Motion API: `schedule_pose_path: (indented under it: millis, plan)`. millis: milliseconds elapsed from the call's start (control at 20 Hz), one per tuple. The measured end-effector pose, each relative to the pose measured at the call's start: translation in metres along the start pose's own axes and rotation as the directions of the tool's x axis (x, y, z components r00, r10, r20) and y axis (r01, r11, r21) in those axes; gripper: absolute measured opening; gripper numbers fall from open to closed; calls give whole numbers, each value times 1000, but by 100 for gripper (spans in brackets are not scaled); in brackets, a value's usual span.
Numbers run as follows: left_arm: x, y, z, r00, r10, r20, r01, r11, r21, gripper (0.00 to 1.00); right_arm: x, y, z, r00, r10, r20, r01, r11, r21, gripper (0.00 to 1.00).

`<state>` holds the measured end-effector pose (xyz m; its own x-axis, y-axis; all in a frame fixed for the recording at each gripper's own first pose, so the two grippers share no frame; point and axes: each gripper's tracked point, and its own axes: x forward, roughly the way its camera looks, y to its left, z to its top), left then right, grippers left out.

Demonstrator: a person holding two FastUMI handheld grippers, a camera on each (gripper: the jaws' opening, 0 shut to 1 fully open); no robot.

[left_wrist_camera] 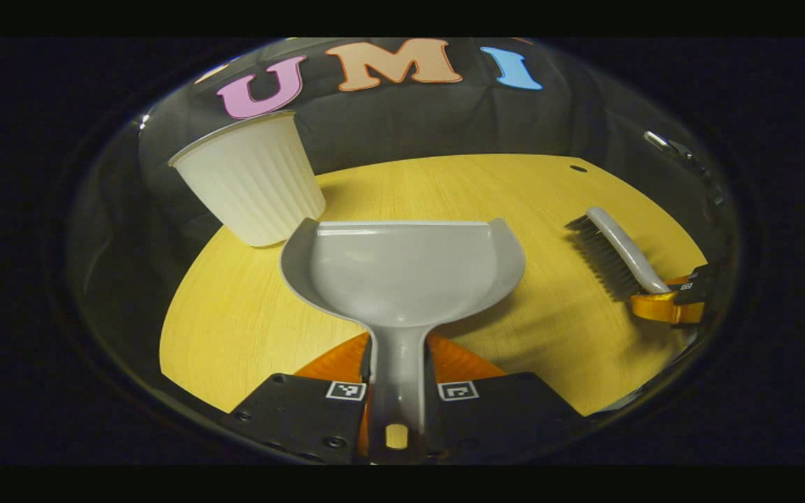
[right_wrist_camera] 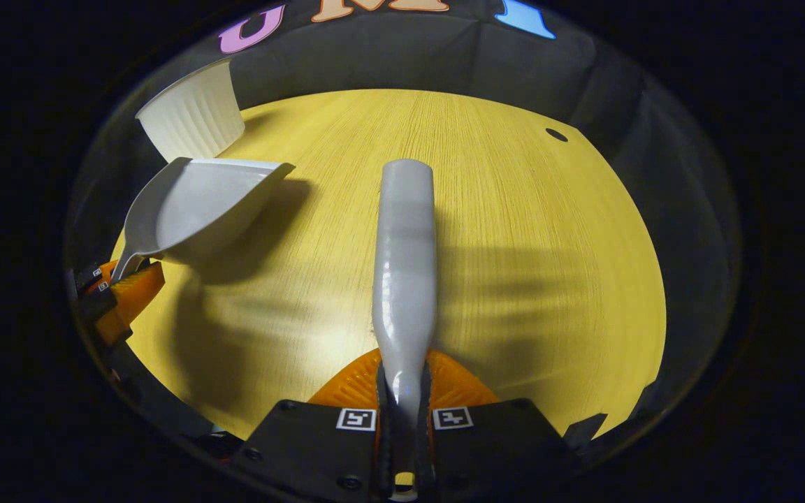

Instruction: Pick up the small broom and dustpan from the desktop, sweep the trash into the dustpan with the broom, and then empty the trash into the garbage bin.

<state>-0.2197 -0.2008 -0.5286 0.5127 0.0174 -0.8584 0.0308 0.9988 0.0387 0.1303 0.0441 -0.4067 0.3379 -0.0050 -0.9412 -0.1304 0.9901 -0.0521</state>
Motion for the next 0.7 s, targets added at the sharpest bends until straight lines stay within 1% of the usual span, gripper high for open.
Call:
schedule_pose_path:
  millis: [200,250,300,450,500,600,650,700]
  plan:
    - [4,0,-13,999,-17,-40,17,1000,-17,22,-1,0,0,1000,-9,-24,9,1000,-12,15]
    - [4,0,-12,999,-23,-37,22,999,-30,24,0,0,-2,999,-6,-33,6,1000,-11,18]
    - [6,0,-13,999,-28,-40,26,999,-41,24,0,0,-3,999,-2,-41,2,1000,-12,18]
    - [6,-2,-18,997,-39,-66,35,998,-57,30,0,-3,-4,999,6,-52,-6,1000,-9,26]
    - [4,-4,-20,997,-44,-68,40,998,-58,31,0,-6,-3,998,14,-56,-14,1000,-13,27]
    - [2,-12,-22,996,-59,-69,55,997,-58,77,-5,-9,-3,998,18,-57,-20,1000,-25,46]
    - [2,-12,-20,996,-60,-62,57,997,-48,99,-5,-7,-5,998,22,-56,-23,999,-31,63]
    - [2,-13,-19,996,-65,-58,62,997,-42,99,-7,-7,-5,999,25,-42,-27,999,-34,70]
